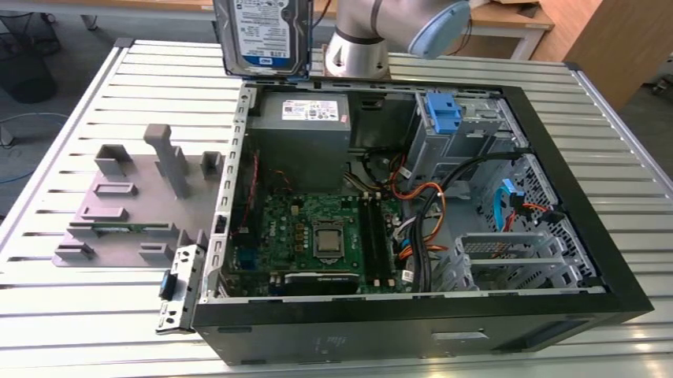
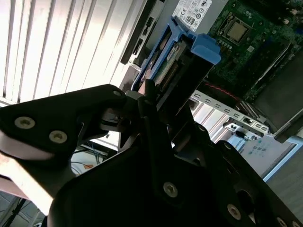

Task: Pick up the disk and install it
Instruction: 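Pick up the disk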

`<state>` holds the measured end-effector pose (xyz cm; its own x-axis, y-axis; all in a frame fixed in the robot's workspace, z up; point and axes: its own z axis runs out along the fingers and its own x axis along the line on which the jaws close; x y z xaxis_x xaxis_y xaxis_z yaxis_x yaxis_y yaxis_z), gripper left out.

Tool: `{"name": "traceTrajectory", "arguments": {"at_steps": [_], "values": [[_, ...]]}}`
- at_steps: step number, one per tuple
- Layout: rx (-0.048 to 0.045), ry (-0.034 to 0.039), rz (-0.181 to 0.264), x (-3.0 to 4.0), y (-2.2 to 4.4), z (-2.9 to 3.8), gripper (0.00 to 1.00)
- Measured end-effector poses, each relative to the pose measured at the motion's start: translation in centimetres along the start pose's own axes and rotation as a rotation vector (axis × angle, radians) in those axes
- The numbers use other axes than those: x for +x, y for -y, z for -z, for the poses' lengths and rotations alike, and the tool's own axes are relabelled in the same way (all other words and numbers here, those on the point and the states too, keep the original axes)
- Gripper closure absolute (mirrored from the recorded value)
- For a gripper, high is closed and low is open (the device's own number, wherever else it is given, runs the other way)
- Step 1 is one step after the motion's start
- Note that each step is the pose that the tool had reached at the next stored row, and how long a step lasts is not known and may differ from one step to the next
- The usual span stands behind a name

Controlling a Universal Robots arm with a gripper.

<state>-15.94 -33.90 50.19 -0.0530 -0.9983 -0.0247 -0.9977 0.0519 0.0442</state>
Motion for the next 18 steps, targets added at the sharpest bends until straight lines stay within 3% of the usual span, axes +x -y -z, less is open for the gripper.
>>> {"name": "traceTrajectory", "arguments": {"at_steps": [10,18], "values": [[-0.0002,0.0000,0.000,-0.13,2.42,0.10,0.65],[-0.0003,-0.0001,0.000,-0.14,2.57,0.11,0.65]]}}
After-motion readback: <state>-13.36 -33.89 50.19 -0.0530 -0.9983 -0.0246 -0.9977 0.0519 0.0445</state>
